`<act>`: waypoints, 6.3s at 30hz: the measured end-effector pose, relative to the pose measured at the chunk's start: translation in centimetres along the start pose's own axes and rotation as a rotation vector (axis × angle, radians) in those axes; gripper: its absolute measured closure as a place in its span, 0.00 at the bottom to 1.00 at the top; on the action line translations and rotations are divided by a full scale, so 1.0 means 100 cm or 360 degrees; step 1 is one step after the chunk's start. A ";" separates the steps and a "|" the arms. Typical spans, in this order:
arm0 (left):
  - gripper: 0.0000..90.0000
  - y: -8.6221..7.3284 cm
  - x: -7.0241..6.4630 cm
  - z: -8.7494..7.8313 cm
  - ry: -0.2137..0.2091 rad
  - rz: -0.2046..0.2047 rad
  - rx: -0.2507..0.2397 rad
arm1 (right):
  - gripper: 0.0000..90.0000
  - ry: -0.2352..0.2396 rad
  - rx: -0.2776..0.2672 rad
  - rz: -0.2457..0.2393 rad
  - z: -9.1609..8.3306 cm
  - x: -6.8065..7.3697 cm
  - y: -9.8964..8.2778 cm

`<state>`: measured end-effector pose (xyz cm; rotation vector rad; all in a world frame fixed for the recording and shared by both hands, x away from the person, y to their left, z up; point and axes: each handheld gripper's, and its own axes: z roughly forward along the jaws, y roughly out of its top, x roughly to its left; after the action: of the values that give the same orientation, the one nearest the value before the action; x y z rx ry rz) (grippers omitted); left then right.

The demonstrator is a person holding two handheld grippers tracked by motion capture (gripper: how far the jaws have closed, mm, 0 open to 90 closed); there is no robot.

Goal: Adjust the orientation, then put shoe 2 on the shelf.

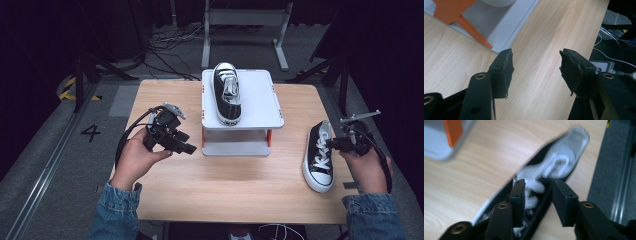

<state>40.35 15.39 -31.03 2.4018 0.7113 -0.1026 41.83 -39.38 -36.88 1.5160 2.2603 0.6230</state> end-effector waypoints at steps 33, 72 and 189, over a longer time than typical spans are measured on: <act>0.49 -0.011 0.004 0.001 -0.0013 -0.0036 0.0014 | 0.97 0.0402 0.0159 -0.0466 0.013 0.111 0.036; 0.48 0.000 0.010 0.015 -0.0083 -0.0037 0.0058 | 0.98 0.0268 0.0707 -0.0588 0.006 0.098 -0.009; 0.50 -0.012 0.021 0.012 -0.0101 -0.0123 0.0047 | 0.86 0.0388 0.0378 -0.0518 -0.003 0.057 0.037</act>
<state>41.64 16.43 -33.14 2.3881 0.7781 -0.2215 42.47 -32.92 -34.93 1.1767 2.7741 0.4780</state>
